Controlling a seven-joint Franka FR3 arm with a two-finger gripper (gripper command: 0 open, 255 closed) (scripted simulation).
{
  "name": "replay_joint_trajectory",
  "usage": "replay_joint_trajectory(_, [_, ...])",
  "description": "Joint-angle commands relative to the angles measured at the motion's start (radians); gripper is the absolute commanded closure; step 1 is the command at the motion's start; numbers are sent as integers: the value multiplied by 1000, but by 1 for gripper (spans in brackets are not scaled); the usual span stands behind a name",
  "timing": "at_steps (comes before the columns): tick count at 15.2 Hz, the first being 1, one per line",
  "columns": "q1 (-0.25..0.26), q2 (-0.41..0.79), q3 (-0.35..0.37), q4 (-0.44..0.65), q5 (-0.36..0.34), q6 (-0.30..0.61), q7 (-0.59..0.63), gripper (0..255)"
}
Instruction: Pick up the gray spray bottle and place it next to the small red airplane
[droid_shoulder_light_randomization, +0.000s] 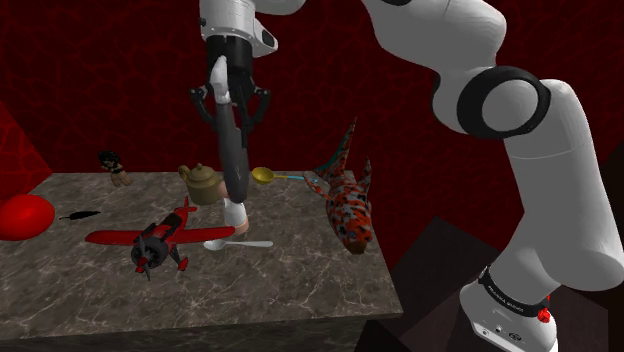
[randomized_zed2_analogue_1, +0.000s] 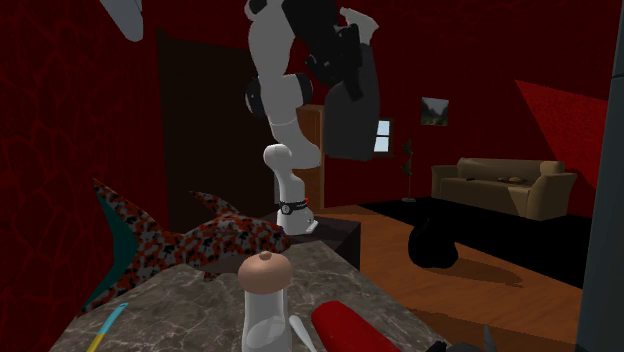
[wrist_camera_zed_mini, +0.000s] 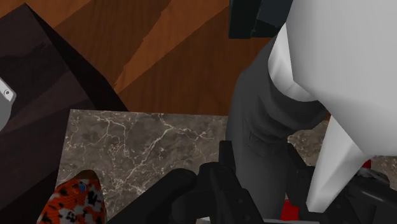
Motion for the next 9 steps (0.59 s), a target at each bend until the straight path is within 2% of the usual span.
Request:
replay_joint_trajectory(1, [-20,-36,-1,-91,10,51,-21,255])
replay_joint_trajectory(9, [-61,-108,-5,-315,28,190,-86,255])
